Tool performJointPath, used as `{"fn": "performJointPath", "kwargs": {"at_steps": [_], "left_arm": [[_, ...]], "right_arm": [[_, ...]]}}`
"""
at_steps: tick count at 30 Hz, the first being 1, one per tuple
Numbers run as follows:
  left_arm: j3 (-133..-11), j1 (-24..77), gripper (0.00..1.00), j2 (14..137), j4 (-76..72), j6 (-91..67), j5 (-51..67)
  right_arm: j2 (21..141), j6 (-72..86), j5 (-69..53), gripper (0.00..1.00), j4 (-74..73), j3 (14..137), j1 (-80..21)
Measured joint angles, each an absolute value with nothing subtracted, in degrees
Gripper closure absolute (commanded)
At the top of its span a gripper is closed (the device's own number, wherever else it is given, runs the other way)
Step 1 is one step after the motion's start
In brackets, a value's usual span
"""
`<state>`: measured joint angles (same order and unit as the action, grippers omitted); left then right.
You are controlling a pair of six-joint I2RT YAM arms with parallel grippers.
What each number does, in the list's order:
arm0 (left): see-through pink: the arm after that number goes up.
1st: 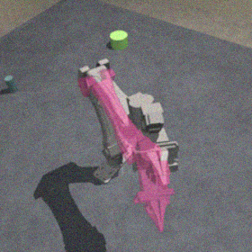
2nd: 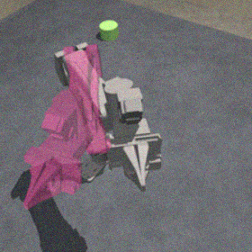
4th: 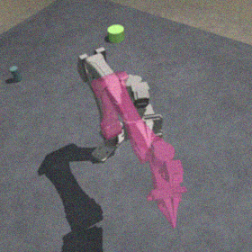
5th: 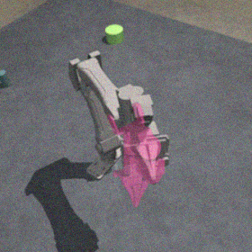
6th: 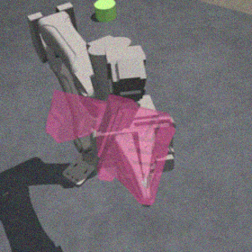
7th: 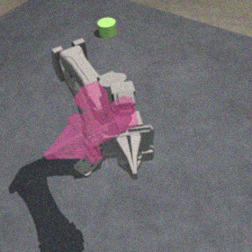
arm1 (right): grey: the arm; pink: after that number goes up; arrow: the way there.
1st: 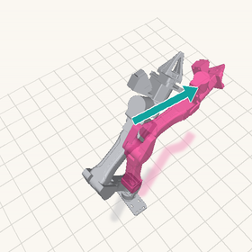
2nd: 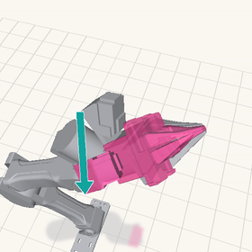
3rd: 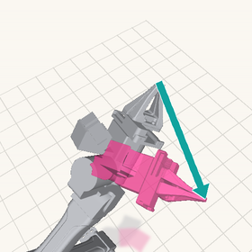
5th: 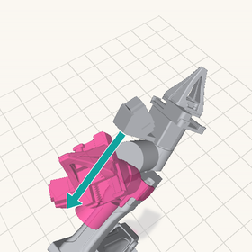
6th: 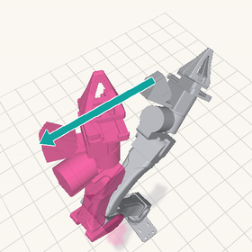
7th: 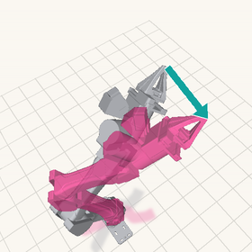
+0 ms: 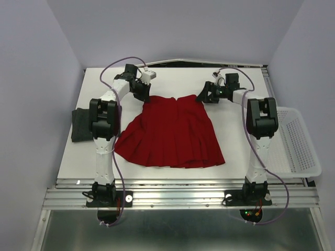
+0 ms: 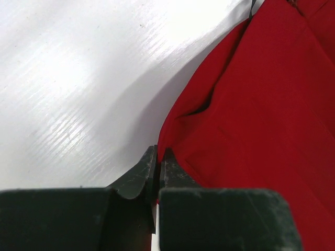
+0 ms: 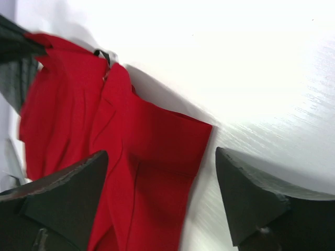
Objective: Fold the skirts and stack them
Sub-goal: Flatten the skirt out
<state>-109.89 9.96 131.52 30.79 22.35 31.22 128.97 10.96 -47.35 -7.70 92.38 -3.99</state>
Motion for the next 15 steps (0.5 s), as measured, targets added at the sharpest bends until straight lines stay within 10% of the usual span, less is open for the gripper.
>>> {"fn": "performJointPath", "kwargs": {"at_steps": [7,15], "left_arm": [[-107.59,10.0,0.99,130.21,30.3,25.26,28.36],[-107.57,10.02,0.99,130.21,30.26,26.39,27.68]], "right_arm": [[130.06,24.58,-44.91,0.41,-0.91,92.29,-3.42],[131.72,34.98,-42.5,0.39,2.63,91.9,-2.09]]}}
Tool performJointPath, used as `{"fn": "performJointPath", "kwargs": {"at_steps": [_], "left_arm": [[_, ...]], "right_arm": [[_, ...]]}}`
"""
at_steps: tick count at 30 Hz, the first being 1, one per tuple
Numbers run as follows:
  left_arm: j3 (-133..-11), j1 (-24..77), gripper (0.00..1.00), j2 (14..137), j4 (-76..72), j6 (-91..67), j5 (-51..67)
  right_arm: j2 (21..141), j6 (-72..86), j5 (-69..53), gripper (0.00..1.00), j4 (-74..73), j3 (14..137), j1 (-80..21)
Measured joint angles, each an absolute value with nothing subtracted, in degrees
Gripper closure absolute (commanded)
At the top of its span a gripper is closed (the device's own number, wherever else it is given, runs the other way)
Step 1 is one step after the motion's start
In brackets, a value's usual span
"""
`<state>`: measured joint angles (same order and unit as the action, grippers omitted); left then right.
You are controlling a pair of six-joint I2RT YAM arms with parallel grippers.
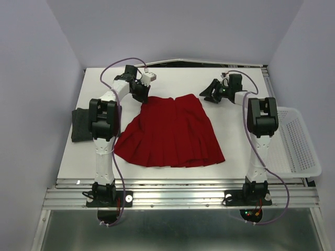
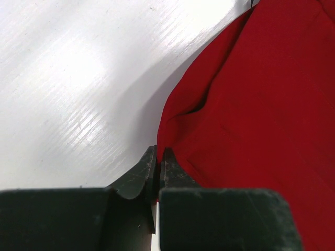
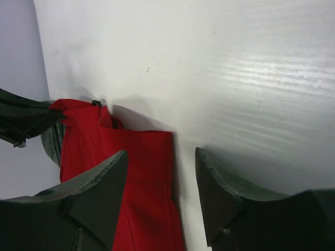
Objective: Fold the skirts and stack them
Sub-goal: Flatten the skirt out
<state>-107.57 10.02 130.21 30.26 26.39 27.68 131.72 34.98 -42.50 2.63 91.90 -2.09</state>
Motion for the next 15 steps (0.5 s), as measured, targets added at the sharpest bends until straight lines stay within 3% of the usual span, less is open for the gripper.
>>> {"fn": "performJointPath", "kwargs": {"at_steps": [7,11,12,13,15], "left_arm": [[-107.63,10.02,0.99,130.21,30.3,26.74,27.53],[-107.63,10.0,0.99,130.21,30.33,26.85,27.33],[-107.63,10.0,0.99,130.21,30.33,26.87,27.22],[-107.63,10.0,0.99,130.21,30.37,26.89,27.11],[-107.63,10.0,0.99,130.21,30.39,26.92,26.96]], "right_arm": [[132.38,34.74,-43.09,0.36,1.26,91.68,-4.4],[132.46,35.0,-44.62,0.41,0.93,91.68,-5.82],[132.53,35.24,-44.99,0.45,0.82,91.68,-6.02],[132.62,35.62,-45.71,0.59,0.8,91.68,-6.09],[132.88,36.1,-46.57,0.77,0.45,91.66,-6.13]]}}
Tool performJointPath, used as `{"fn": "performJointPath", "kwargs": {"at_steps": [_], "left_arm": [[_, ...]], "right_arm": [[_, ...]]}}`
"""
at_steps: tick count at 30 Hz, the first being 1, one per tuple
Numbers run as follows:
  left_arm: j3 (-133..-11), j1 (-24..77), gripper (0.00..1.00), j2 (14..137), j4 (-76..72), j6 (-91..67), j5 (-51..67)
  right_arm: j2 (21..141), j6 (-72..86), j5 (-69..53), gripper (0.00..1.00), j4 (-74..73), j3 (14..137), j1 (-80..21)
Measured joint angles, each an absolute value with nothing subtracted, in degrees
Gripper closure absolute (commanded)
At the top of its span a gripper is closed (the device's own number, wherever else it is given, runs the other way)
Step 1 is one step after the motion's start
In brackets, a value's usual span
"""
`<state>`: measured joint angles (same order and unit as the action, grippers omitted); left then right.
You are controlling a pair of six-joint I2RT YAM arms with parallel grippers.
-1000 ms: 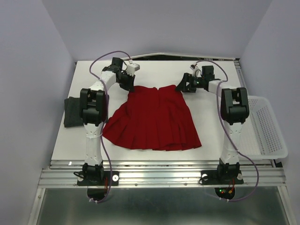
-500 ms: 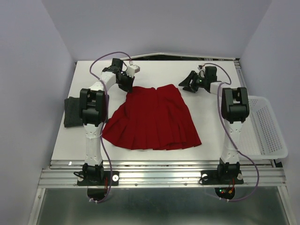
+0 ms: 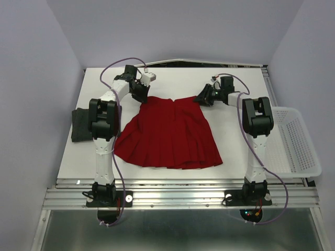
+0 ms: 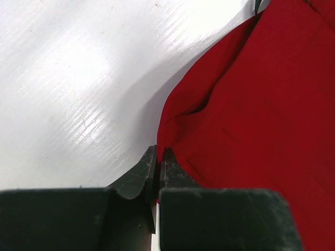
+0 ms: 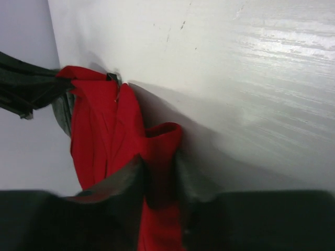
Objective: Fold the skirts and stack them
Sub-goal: Flatten the skirt out
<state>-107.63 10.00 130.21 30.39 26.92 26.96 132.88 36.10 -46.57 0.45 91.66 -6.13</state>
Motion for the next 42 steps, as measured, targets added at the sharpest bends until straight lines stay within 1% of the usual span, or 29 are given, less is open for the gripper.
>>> {"fn": "performJointPath", "kwargs": {"at_steps": [1,2,8,11,16,20,24,27,32,36,39,40,42], "left_arm": [[-107.63,10.0,0.99,130.21,30.41,26.92,26.89],[-107.66,10.0,0.99,130.21,30.44,26.92,26.89],[-107.66,10.02,1.0,130.19,30.41,26.89,26.92],[-106.98,10.0,1.0,129.27,29.8,26.87,27.81],[-101.25,10.0,1.0,121.43,27.51,26.04,32.82],[-102.85,9.72,1.0,115.11,24.99,23.03,36.12],[-106.65,8.78,1.0,111.26,18.52,17.96,39.03],[-106.78,8.47,1.0,106.94,13.54,16.32,41.5],[-105.51,8.27,1.0,100.79,12.38,18.24,43.55],[-97.19,8.56,1.0,91.9,11.0,20.53,43.48],[-87.53,9.39,1.0,82.02,7.55,21.17,43.88],[-85.21,10.7,1.0,78.67,7.35,22.13,43.16],[-84.36,16.19,1.0,74.32,8.4,25.06,39.38]], "right_arm": [[133.08,36.38,-47.0,0.95,0.14,91.66,-6.13],[133.12,36.4,-47.22,0.99,-0.12,91.66,-6.13],[132.16,33.19,-46.11,0.99,-1.39,91.55,-6.02],[127.17,28.84,-43.72,0.99,-2.72,89.19,-6.04],[115.74,21.1,-41.04,0.99,-3.49,87.29,-6.09],[108.27,16.23,-39.0,0.99,-3.01,88.12,-5.08],[107.24,13.13,-38.5,0.99,-2.79,93.21,-2.76],[106.04,11.33,-38.59,0.99,-2.59,94.74,-2.55],[99.77,7.42,-39.51,0.99,-3.05,94.65,-2.66],[91.22,5.96,-41.71,0.99,-2.72,92.95,-2.72],[86.5,6.44,-43.46,0.99,-2.09,92.68,-2.72],[84.99,6.76,-44.21,0.99,-1.52,92.68,-2.72],[83.9,7.31,-44.64,0.99,-0.36,93.19,-3.38]]}}
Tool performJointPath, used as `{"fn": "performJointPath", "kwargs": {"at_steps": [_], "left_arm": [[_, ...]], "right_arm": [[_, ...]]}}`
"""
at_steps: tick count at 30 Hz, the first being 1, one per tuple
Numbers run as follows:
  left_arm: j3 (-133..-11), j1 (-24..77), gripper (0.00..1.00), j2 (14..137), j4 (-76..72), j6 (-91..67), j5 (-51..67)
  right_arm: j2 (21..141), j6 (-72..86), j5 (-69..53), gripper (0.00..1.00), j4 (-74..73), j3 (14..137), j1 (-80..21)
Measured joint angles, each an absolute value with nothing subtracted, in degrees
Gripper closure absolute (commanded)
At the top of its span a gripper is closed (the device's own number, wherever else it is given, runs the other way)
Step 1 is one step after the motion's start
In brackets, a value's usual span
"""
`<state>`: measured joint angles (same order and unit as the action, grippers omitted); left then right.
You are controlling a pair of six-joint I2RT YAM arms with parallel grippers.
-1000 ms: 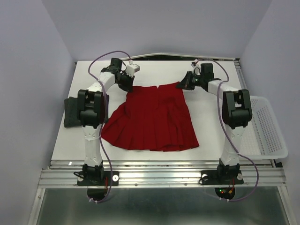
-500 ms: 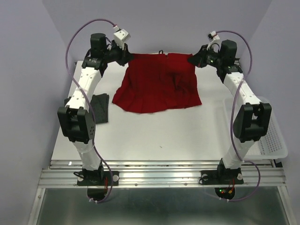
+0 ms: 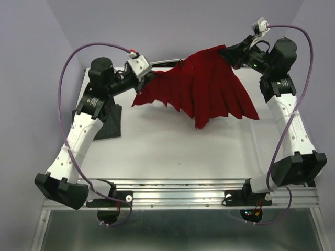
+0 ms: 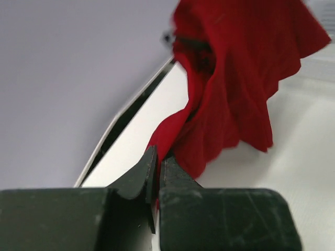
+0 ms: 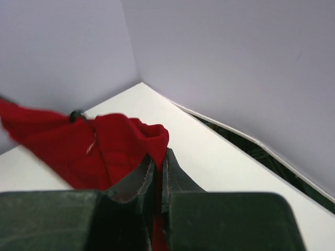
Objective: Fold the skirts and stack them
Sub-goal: Flatten the skirt out
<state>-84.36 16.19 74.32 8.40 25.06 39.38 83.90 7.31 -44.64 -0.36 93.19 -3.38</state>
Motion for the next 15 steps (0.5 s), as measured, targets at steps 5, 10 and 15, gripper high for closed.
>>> {"fn": "performJointPath", "kwargs": {"at_steps": [5,10,15], "left_arm": [[-86.7,27.05,1.0,74.7,9.74,23.97,38.41],[-88.82,20.8,1.0,81.23,11.57,17.41,36.05],[-88.82,11.94,1.0,81.95,11.68,13.52,34.09]], "right_arm": [[86.98,8.62,-43.9,0.99,-0.82,93.43,-9.82],[88.6,7.03,-41.12,0.99,-6.46,92.66,-11.2],[85.69,4.27,-38.3,0.99,-8.25,91.94,-6.72]]}}
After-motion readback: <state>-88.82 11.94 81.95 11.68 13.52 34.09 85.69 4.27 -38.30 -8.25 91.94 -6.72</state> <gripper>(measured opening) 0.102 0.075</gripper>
